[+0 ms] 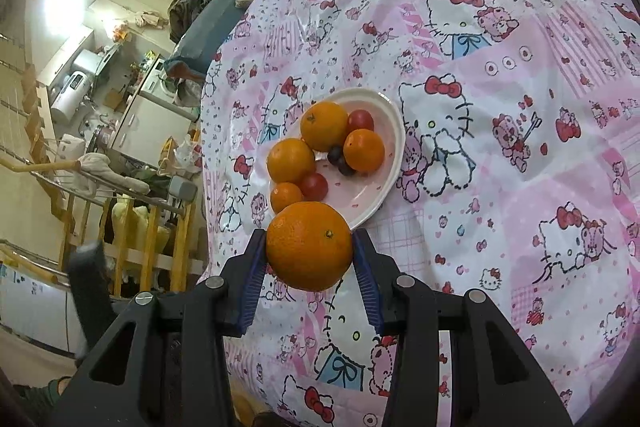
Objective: Organize fruits
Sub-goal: 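Carry the lime and orange over the plate with both grippers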
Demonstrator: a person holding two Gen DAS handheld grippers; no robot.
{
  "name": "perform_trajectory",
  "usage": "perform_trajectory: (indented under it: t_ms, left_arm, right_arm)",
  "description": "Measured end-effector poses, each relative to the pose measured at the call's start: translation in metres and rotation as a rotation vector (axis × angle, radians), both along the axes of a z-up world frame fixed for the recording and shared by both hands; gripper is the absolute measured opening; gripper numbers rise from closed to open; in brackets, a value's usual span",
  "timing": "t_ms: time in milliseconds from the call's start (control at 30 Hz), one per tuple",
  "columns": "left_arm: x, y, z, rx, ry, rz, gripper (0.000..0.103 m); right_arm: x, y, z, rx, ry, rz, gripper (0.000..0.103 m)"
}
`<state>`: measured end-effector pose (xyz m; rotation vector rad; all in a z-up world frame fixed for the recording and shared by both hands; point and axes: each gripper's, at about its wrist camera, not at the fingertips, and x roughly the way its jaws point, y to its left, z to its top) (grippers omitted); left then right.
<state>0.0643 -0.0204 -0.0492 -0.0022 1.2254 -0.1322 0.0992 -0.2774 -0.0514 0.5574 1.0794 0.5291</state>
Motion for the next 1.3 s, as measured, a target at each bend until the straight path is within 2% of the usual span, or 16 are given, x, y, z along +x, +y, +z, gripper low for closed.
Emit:
perform_trajectory:
  t_ms: [200,367,533,800,1033,1233,1300]
  left_arm:
    - [0.038,0.007,0.022,-0.015,-0.061,0.007,0.023]
    - [0.065,0.003,0.026,-0.039,-0.077,0.015,0.023]
    - [0.091,-0.007,0.012,-0.083,-0.047,0.01,0.023]
    - [0.124,-0.032,-0.017,-0.104,-0.004,-0.02,0.023]
    - [0.13,-0.053,-0.045,-0.103,0.054,-0.068,0.023]
    - [0.131,-0.064,-0.052,-0.07,0.063,-0.108,0.024]
    - [0.133,-0.064,-0.053,-0.081,0.067,-0.111,0.026]
  right_arm:
    - [0.007,-0.012,0.004,0.023,-0.004,-0.036,0.044]
    - [0.019,-0.017,0.002,0.033,0.006,-0.051,0.044]
    - [0.038,-0.013,-0.006,0.013,0.029,-0.048,0.044]
    - [0.075,-0.003,-0.032,-0.024,0.095,-0.026,0.044]
    - [0.101,0.003,-0.043,-0.042,0.104,-0.001,0.045]
    - [0.116,0.011,-0.045,-0.032,0.109,0.019,0.045]
    - [0.121,0.019,-0.046,-0.023,0.111,0.035,0.045]
